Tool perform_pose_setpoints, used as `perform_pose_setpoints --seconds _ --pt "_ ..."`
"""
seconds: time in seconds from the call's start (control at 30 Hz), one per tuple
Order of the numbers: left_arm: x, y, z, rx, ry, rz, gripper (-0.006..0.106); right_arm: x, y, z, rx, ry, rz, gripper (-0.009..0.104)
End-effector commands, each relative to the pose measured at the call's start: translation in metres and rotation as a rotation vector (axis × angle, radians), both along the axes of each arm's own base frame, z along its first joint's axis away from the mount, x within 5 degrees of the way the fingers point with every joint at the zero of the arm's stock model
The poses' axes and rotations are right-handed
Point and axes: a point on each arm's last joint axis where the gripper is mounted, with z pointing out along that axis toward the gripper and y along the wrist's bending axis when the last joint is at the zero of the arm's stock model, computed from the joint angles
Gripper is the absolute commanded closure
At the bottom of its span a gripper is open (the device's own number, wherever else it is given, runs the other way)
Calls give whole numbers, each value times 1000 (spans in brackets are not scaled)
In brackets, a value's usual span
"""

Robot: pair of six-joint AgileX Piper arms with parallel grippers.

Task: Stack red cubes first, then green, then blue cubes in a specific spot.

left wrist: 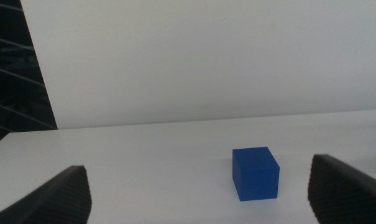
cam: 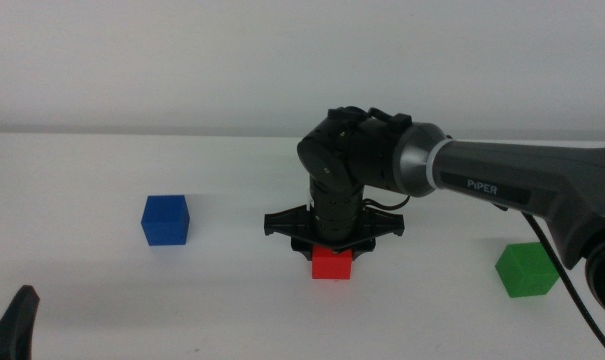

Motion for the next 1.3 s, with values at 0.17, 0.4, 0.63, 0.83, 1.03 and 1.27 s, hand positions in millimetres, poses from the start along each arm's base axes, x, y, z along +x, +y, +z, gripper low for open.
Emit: perform_pose_setpoints --seconds 0.17,0.4,0.63,0.83,1.03,1.27 --pt "-1 0 -10 -4 -10 -1 7 -5 -5 -13 -44 40 -9 69" --pt "-1 0 -10 -6 -10 -1 7 -3 -4 -7 -15 12 -2 13" --pt "-1 0 -10 -6 -10 -1 7 -8 -16 86 94 -178 58 13" --pt "-1 0 -10 -4 -10 -1 7 -23 -85 143 66 -201 75 13" --pt "-1 0 -10 -4 -10 -1 7 -52 -183 130 31 -118 8 13" --pt "-1 0 -10 -4 -10 -1 7 -61 -239 101 20 17 -38 13"
